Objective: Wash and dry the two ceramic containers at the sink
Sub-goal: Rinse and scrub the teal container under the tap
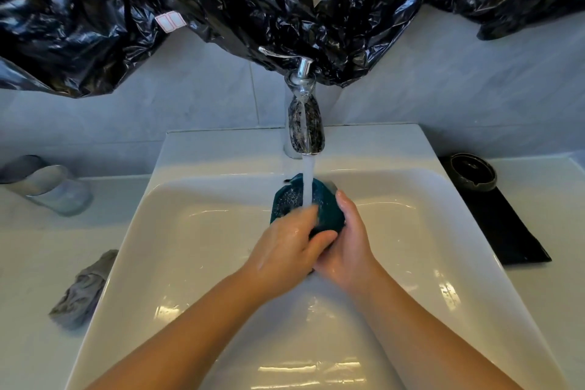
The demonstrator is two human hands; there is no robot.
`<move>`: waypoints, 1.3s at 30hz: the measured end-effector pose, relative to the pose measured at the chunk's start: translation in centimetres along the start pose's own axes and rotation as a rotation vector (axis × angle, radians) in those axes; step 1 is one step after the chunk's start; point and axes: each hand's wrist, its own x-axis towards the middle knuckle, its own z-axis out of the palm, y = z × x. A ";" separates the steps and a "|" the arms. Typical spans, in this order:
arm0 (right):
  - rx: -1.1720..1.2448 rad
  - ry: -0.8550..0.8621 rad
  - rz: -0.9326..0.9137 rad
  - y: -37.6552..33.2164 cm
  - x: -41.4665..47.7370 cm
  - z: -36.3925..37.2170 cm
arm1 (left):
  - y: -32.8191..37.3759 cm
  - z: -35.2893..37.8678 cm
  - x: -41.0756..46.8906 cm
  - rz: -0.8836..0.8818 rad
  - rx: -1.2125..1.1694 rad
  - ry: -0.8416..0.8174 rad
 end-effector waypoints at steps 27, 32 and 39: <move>0.014 -0.109 0.032 0.0 -0.3 -0.2 | -2.4 -2.0 0.6 0.366 0.388 -0.144; -0.007 -0.098 0.041 0.1 -0.2 -0.5 | -3.0 -2.9 -0.2 0.347 0.160 -0.115; -0.023 -0.118 0.059 0.1 -0.1 -0.8 | -3.9 -4.1 -0.3 0.405 0.386 -0.064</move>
